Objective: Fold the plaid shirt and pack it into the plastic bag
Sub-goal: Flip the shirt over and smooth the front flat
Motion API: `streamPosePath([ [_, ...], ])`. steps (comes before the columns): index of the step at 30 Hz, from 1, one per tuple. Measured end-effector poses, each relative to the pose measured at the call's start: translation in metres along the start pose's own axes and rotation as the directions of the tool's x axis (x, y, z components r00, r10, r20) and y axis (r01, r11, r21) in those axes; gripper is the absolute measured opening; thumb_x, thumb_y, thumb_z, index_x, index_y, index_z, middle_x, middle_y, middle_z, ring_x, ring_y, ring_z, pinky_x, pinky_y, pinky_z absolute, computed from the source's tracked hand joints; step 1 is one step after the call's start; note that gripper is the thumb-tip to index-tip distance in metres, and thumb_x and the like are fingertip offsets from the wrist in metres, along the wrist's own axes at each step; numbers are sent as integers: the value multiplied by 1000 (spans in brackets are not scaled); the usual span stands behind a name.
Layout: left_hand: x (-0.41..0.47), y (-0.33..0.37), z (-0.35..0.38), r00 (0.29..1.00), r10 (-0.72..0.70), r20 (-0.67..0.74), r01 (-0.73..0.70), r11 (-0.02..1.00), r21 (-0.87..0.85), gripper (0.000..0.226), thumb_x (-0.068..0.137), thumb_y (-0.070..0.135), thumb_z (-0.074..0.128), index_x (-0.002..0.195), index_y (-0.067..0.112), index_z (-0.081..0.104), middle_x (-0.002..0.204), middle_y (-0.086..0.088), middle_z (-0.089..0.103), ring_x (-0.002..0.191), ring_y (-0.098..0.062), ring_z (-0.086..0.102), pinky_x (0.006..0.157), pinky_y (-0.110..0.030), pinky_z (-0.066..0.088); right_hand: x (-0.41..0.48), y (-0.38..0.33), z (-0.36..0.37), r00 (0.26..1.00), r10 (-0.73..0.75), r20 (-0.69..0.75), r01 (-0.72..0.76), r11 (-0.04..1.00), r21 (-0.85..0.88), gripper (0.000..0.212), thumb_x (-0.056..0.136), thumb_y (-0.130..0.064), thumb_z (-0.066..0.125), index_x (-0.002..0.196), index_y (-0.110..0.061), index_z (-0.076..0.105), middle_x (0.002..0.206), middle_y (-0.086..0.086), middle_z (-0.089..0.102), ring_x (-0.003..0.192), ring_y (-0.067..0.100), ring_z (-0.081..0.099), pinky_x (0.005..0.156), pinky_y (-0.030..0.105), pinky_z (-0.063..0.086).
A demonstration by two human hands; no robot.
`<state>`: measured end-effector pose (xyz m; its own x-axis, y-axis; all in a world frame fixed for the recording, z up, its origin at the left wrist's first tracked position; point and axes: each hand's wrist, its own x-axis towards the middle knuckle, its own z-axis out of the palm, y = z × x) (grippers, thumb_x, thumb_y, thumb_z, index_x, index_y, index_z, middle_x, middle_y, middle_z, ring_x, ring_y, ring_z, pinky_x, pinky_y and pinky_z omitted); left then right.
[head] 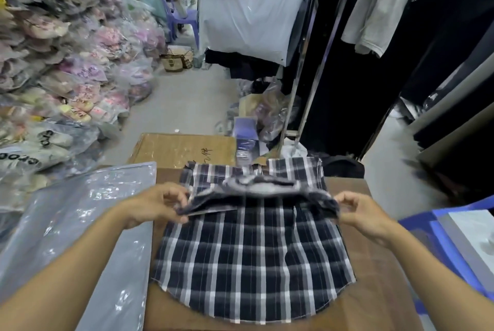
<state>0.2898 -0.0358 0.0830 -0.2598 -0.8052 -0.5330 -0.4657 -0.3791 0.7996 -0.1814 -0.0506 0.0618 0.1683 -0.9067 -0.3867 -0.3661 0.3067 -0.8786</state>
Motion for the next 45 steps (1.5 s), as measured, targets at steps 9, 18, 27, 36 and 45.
streamPosePath([
  [9, 10, -47, 13, 979, -204, -16, 199, 968, -156, 46, 77, -18, 61, 114, 8, 57, 131, -10, 50, 101, -27, 59, 76, -37, 53, -10, 34, 5, 972, 235, -6, -235, 971, 31, 24, 91, 11, 53, 75, -4, 63, 110, 7, 69, 86, 17, 66, 68, 28, 54],
  [18, 33, -34, 39, 901, -386, -197, 281, 866, -414, 59, 66, 36, 88, 111, 5, 66, 112, -9, 67, 57, -16, 49, 65, -29, 45, 10, 4, 46, 928, 346, -138, -330, 936, 127, 40, 83, -21, 81, 112, -3, 61, 103, 17, 76, 85, 30, 76, 80, 46, 61],
  [27, 11, -25, 28, 941, -336, -30, 228, 699, -678, 19, 80, 19, 69, 95, 8, 71, 88, -16, 75, 74, -32, 71, 67, -49, 60, -1, -10, 31, 916, 401, 6, -359, 812, 460, 5, 91, -8, 62, 90, -3, 63, 70, 12, 71, 50, 24, 69, 38, 28, 54],
  [36, 15, -51, 39, 900, -435, -9, 381, 799, -466, 24, 94, 2, 51, 117, -1, 56, 108, -27, 70, 91, -37, 67, 82, -50, 56, -2, 44, 40, 886, 464, -6, -457, 874, 164, 29, 88, -13, 73, 114, -4, 64, 100, 14, 79, 94, 32, 75, 92, 53, 57],
  [45, 7, -34, 35, 848, -516, 118, 529, 832, -166, 5, 95, 7, 50, 96, 4, 54, 57, -4, 60, 46, -16, 59, 50, -30, 55, -8, 38, 26, 777, 600, 189, -582, 800, -145, 81, 58, -39, 94, 120, -5, 55, 106, 15, 69, 81, 22, 66, 65, 33, 62],
])
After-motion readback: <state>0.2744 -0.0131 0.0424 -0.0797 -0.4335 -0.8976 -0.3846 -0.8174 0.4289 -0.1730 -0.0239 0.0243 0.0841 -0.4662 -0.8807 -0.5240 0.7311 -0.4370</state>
